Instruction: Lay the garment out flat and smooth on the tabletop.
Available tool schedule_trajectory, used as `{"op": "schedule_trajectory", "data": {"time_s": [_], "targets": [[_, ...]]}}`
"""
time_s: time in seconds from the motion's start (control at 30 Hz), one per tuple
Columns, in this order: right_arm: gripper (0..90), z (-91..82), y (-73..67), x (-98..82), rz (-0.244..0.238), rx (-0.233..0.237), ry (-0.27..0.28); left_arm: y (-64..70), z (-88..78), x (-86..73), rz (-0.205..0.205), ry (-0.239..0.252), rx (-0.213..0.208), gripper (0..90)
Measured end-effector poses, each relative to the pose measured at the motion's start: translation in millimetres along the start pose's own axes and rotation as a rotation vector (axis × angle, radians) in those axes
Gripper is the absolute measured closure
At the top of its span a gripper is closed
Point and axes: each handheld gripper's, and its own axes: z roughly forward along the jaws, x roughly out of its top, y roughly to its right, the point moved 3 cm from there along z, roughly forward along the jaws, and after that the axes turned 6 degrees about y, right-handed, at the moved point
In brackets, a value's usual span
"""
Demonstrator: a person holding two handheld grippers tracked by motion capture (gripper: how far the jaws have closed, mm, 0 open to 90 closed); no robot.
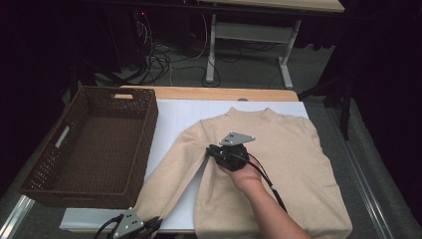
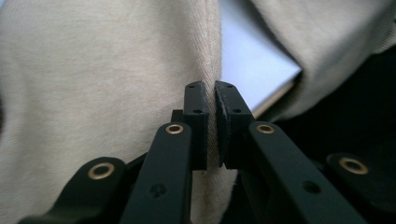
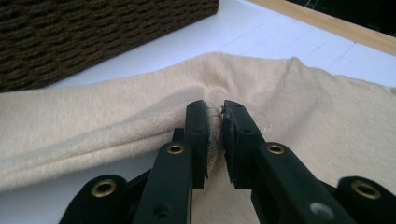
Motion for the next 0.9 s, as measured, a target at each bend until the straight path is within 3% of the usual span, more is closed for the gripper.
{"op": "schedule_trajectory", "data": {"time_s": [0.07,0.1,0.13,0.17,0.2,0.3,0.43,0.5,0.63,0.77,0.83,0.87,0.9], "targets": [[77.7,2.4,-1.5,1.9,0.000,0.010,0.008,1.4,0.4,-1.8,0.005,-0.005,-0.018,77.1],[77.7,2.4,-1.5,1.9,0.000,0.010,0.008,1.4,0.4,-1.8,0.005,-0.005,-0.018,70.4],[75.0,3.6,-1.4,3.1,0.006,0.013,0.014,-0.2,-1.6,-1.4,-0.018,0.007,-0.014,70.4],[71.4,5.1,0.3,5.0,0.019,0.016,0.023,-2.7,-6.2,-1.5,-0.045,0.026,-0.009,60.9],[69.0,6.9,3.6,7.0,0.036,0.006,0.035,-5.1,-11.2,-2.3,-0.059,0.048,0.000,57.6],[68.7,15.2,15.6,10.4,0.052,-0.029,0.023,-14.4,-26.3,-10.1,-0.086,0.075,0.066,55.3],[68.3,38.4,33.5,7.6,0.053,-0.078,-0.040,-29.2,-33.2,-24.9,-0.115,0.037,0.173,52.2],[68.1,55.1,44.5,5.7,0.057,-0.102,-0.072,-33.6,-34.2,-29.8,-0.144,0.046,0.192,48.7],[67.3,83.8,59.6,6.6,0.068,-0.131,-0.110,-34.2,-34.7,-30.7,-0.128,0.049,0.223,48.3],[65.6,107.9,68.6,6.2,0.070,-0.140,-0.154,-33.2,-31.8,-32.1,-0.104,0.057,0.209,50.4],[64.6,112.0,68.5,5.7,0.071,-0.137,-0.162,-32.1,-30.4,-32.0,-0.092,0.058,0.207,60.3],[64.3,115.8,68.0,4.9,0.069,-0.137,-0.176,-31.0,-28.6,-31.6,-0.071,0.052,0.209,60.3],[69.6,118.3,67.7,5.8,0.057,-0.147,-0.178,-30.8,-27.8,-30.7,-0.066,0.046,0.199,70.5]]}}
